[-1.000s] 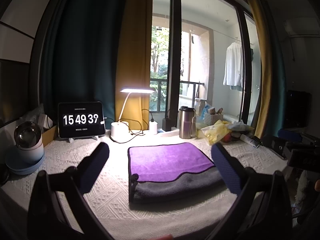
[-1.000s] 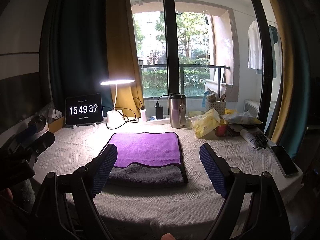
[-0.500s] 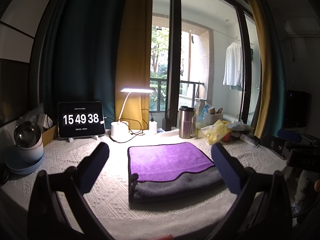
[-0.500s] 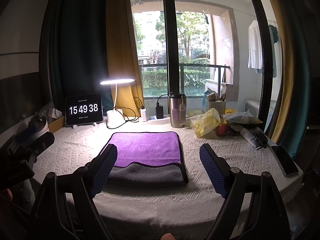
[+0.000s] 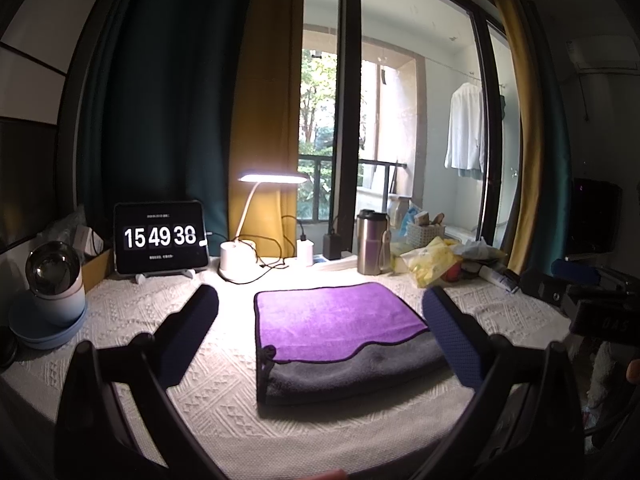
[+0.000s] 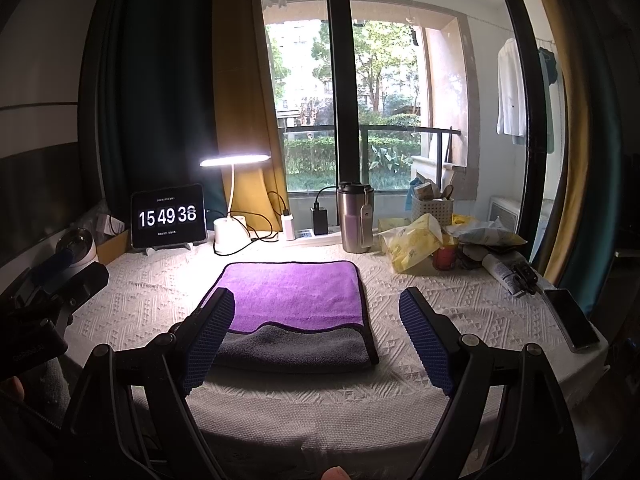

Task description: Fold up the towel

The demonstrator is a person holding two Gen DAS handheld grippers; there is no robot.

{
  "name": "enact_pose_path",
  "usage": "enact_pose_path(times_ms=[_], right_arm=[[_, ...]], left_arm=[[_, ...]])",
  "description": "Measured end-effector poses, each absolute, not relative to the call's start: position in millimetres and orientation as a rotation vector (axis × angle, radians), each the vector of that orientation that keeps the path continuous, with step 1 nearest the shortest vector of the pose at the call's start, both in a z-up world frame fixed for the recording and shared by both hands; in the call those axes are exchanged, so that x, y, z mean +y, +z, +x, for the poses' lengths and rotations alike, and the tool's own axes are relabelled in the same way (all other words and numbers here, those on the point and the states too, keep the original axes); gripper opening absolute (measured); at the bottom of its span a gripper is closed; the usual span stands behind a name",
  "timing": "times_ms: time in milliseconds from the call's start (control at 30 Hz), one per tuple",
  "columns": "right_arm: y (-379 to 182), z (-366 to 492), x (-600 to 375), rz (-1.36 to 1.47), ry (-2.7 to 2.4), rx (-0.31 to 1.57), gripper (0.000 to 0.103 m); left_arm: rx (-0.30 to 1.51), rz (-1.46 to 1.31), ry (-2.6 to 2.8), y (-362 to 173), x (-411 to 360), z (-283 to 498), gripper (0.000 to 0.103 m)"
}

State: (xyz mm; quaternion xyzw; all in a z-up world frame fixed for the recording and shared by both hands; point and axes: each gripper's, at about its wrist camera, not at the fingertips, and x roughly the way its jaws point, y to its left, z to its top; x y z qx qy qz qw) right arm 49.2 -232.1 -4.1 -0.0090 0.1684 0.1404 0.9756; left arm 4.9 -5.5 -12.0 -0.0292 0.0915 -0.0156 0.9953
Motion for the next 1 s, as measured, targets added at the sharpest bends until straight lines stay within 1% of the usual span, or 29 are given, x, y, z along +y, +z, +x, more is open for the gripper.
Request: enact_pose_path(times_ms=[433, 733, 1000], right_arm=[[-20.1, 67.8, -228.6, -0.034, 0.265, 0.401, 0.087], [-35.1, 93.0, -226.7, -0.052, 0.276, 0.449, 0.087], [-55.9, 125.4, -231.2, -0.050, 0.282, 0.526, 0.087]], left_arm=[[0.278, -0.077, -0.051, -25.5, -0.4, 27.8, 0.102], [0.358, -0.086, -0.052, -44.3, 3.7, 50.9, 0.102], [0.488, -0.097, -0.050, -72.2, 14.2, 88.1, 0.102]])
